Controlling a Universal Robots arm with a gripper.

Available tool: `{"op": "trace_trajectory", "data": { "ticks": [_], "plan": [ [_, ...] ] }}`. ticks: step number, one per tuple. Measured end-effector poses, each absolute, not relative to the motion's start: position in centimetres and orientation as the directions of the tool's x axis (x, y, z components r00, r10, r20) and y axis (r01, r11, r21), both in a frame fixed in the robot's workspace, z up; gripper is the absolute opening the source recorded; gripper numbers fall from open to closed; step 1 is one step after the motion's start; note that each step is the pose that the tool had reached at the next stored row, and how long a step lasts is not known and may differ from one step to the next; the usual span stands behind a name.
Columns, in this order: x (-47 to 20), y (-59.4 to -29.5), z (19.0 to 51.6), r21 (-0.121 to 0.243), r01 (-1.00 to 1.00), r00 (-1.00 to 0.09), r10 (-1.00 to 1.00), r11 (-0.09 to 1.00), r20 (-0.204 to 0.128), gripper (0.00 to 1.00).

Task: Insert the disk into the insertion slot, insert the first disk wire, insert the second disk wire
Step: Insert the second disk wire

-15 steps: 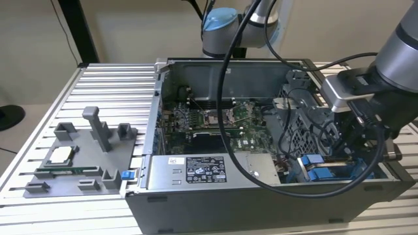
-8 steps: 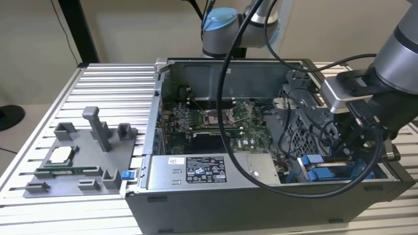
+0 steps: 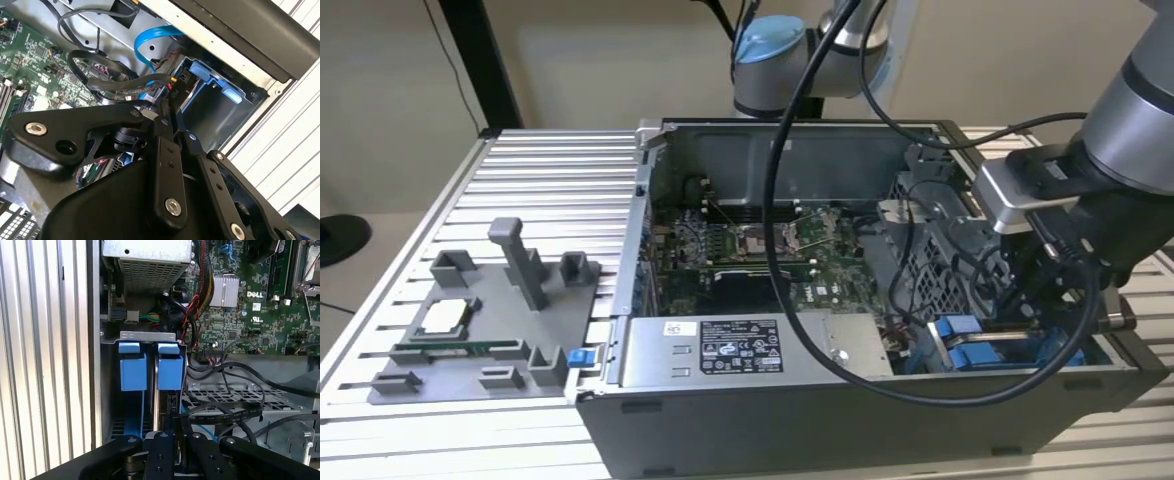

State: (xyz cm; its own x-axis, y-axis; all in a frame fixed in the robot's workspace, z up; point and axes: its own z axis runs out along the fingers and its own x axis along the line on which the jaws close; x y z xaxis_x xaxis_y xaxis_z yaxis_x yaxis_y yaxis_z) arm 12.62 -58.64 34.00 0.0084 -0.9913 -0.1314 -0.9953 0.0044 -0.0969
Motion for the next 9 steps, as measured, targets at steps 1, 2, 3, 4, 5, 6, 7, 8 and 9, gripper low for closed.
{"op": "trace_trajectory", "data": {
  "ticks": [1,2,3,4,5,6,7,8,9],
  "plan": [
    [12.62,-58.64,33.98,-0.097,-0.995,0.008,-0.991,0.005,-0.131,0.0],
    [12.62,-58.63,33.97,-0.097,-0.995,0.008,-0.991,0.005,-0.132,0.0],
    [12.62,-58.63,33.97,-0.097,-0.995,0.008,-0.991,0.005,-0.132,0.0],
    [12.62,-58.63,33.96,-0.097,-0.995,0.008,-0.991,0.005,-0.132,0.0],
    [12.63,-58.62,33.96,-0.097,-0.995,0.008,-0.991,0.005,-0.132,0.0],
    [12.63,-58.61,33.96,-0.097,-0.995,0.008,-0.991,0.005,-0.132,0.0],
    [12.63,-58.61,33.96,-0.097,-0.995,0.007,-0.991,0.006,-0.132,0.0],
    [12.63,-58.6,33.97,-0.097,-0.995,0.007,-0.991,0.006,-0.132,0.0],
    [12.64,-58.57,33.92,-0.097,-0.995,0.007,-0.991,0.006,-0.133,0.0]
  ]
}}
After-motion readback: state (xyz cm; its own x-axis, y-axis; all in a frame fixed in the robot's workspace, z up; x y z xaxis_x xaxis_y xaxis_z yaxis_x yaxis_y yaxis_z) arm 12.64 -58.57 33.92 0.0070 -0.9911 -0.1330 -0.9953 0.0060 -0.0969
